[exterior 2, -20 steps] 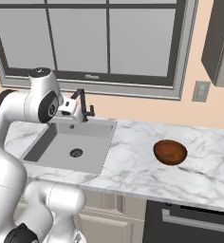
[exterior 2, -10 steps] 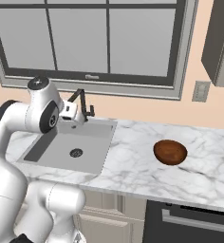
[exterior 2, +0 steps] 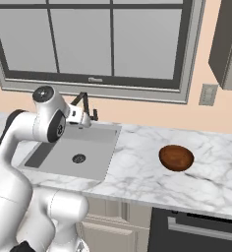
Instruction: Rinse each bowl for a few seconds and place them down in the sink or on the counter.
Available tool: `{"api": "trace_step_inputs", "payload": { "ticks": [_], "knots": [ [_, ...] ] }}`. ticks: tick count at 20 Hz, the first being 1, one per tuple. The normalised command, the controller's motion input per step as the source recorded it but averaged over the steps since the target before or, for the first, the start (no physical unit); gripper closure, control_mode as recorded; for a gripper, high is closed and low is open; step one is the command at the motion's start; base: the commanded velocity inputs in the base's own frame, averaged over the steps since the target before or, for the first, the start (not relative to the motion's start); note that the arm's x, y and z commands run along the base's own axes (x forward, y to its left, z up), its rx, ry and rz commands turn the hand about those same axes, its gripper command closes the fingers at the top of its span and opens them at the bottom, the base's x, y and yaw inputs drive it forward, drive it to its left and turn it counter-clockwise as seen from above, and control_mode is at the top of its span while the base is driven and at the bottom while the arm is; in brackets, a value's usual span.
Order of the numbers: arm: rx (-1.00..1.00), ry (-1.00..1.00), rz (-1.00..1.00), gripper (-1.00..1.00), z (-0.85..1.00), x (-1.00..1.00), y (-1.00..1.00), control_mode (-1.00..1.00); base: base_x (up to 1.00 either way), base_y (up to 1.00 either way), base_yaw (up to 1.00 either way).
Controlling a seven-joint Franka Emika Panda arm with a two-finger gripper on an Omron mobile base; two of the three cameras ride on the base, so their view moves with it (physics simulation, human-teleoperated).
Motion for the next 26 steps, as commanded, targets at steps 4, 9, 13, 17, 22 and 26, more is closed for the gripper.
{"api": "trace_step_inputs", "payload": {
  "ticks": [4, 9, 13, 17, 22, 26],
  "knots": [
    [0.03, 0.00, 0.07, -1.00, 0.01, 0.42, -0.17, -1.00, 0.00, 0.00, 0.00],
    [0.00, -0.08, 0.08, -1.00, 0.00, 0.26, -0.08, -1.00, 0.00, 0.00, 0.00],
    [-0.01, -0.19, 0.07, -1.00, -0.03, 0.13, 0.00, -1.00, 0.00, 0.00, 0.00],
    [-0.02, -0.21, 0.06, -1.00, -0.13, 0.19, 0.00, -1.00, 0.00, 0.00, 0.00],
    [0.00, -0.17, 0.04, -1.00, -0.13, 0.21, -0.02, -1.00, 0.00, 0.00, 0.00],
    [0.00, -0.08, 0.02, -1.00, -0.13, 0.30, -0.05, -1.00, 0.00, 0.00, 0.00]
  ]
}}
